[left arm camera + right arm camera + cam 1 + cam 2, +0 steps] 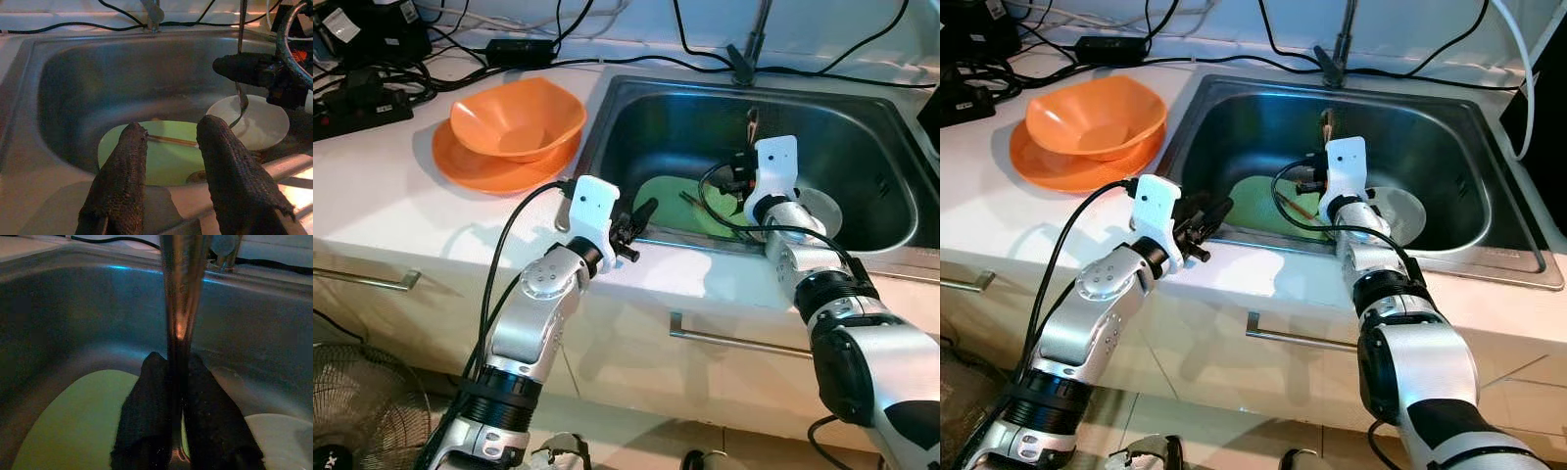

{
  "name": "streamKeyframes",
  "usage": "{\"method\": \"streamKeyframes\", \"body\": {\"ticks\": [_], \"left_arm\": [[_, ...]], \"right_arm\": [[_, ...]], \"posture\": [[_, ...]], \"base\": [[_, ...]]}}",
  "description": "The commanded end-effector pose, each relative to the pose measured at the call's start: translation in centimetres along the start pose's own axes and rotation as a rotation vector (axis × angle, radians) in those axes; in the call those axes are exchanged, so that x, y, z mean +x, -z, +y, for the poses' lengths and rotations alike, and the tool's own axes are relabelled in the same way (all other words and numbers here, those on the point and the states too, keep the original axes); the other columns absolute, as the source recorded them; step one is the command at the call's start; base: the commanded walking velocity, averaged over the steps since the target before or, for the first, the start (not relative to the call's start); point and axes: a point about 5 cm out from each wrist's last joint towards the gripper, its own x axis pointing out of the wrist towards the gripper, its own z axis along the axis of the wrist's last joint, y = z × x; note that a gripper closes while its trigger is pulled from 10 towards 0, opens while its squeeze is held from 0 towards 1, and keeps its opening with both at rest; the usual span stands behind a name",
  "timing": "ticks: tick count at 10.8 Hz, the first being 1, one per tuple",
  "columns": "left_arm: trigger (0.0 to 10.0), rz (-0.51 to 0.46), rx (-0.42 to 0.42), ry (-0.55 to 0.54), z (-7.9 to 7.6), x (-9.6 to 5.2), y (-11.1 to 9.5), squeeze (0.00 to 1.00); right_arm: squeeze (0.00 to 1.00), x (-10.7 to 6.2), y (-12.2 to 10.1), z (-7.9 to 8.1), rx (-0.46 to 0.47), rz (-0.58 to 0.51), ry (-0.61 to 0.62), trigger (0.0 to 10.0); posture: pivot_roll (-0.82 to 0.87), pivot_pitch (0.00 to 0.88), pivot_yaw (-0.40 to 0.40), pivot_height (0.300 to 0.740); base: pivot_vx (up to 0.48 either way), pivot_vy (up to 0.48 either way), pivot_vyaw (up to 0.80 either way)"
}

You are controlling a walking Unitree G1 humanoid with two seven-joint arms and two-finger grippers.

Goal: Kitchen organization

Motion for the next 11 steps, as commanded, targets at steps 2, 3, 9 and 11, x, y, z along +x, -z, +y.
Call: {"method": "streamKeyframes", "body": {"ticks": [2,3,9,11], "left_arm": [[10.0,0.017,0.006,0.006,-0.2,-0.2,0.2,0.00],[10.0,0.018,0.006,0.009,-0.2,-0.2,0.3,0.00],[10.0,0.020,0.002,0.015,-0.5,-0.1,0.6,0.00],[10.0,0.006,0.002,0.011,-0.6,0.0,0.4,0.00]], "right_arm": [[0.00,0.1,-0.2,-0.2,0.011,0.004,0.008,10.0],[0.00,0.1,-0.2,-0.2,0.009,0.003,0.007,10.0],[0.00,0.1,-0.5,-0.5,0.013,-0.021,0.017,10.0],[0.00,0.1,-1.1,-0.7,0.014,-0.055,0.018,10.0]], "posture": [[0.16,0.049,-0.003,0.740],[0.16,0.046,-0.004,0.740],[0.15,0.027,-0.006,0.740],[0.15,0.029,-0.011,0.740]], "base": [[0.000,0.000,0.00],[0.000,0.000,0.00],[0.000,0.000,0.00],[0.000,0.000,0.00]]}}
